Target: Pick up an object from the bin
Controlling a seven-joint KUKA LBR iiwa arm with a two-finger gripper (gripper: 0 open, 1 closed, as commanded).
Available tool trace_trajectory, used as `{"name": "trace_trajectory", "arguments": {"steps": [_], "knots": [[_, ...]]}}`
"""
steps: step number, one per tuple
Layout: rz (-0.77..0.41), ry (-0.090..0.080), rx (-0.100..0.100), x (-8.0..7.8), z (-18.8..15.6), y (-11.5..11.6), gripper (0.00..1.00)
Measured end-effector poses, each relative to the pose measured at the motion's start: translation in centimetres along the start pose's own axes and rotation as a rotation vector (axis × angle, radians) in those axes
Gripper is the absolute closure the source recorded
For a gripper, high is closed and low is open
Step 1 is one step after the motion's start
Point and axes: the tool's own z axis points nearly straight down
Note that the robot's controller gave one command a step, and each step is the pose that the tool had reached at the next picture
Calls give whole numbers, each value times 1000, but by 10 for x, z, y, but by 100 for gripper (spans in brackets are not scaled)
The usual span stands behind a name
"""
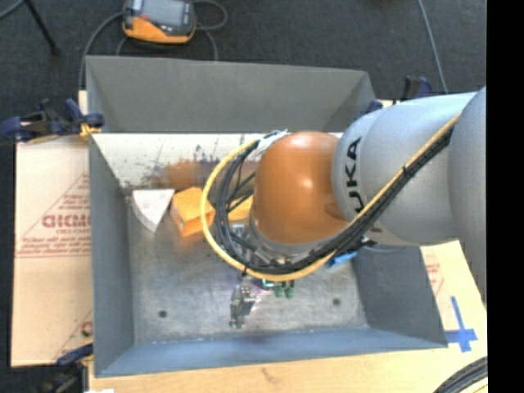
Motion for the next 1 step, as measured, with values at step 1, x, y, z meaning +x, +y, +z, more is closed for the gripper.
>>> {"name": "trace_trajectory", "arguments": {"steps": [1], "knots": [[4, -8, -1, -2, -4, 0, 0]]}}
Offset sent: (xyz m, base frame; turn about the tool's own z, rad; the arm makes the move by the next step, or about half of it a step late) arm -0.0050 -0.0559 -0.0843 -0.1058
